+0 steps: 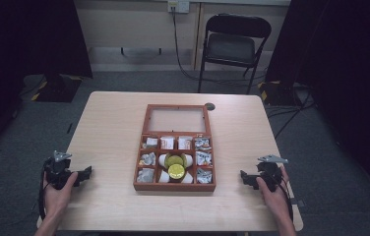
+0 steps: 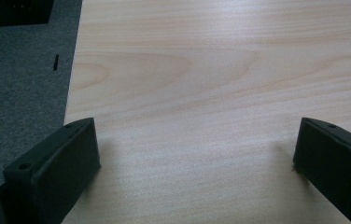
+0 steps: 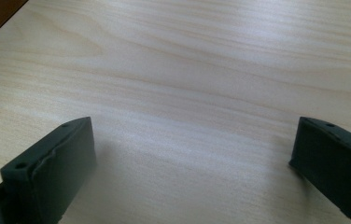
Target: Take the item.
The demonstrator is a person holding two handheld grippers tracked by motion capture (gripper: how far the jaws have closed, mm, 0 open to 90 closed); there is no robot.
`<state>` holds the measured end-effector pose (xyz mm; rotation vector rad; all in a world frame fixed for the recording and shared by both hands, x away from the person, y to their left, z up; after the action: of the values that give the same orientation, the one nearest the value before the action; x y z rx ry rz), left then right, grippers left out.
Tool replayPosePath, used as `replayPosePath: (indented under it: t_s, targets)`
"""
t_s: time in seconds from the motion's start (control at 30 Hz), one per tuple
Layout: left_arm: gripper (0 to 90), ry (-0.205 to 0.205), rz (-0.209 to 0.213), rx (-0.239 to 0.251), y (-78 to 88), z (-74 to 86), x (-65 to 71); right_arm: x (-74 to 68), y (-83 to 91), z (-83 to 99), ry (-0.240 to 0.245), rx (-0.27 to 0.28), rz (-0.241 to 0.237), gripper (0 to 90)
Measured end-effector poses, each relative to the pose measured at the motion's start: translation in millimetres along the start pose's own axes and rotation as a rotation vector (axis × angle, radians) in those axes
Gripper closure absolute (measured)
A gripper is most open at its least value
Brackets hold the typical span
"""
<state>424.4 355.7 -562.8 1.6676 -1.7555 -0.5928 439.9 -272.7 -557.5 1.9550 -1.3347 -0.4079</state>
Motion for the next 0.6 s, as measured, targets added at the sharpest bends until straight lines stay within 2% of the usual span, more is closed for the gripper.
replayPosePath:
  t_s: [0.37,0.53,0.6]
  targets:
    - [0.8,-0.005,-0.001,-0.002,-0.8,-1.4,1.9,0.2,-0.1,-0.1,0.001,0.001,0.0,0.0]
    - [9.0,-0.013,0.003,0.0,2.1,-2.6,3.1,0.0,0.0,-0.1,0.0,0.0,0.0,0.0]
    - [15.9,-0.03,0.012,0.004,3.6,-3.2,4.6,0.0,0.0,0.0,0.0,0.0,0.0,0.0]
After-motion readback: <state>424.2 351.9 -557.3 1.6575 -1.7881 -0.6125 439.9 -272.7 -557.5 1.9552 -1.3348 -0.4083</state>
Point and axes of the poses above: each handheld gripper's, and its own axes: y roughly backward along the jaws, z roughly out of its underside, x roughly to its right, the point moved 8 cm from there along -y, roughly forward along the jaws, and after that the axes turned 10 degrees about y, right-handed, at the moved point
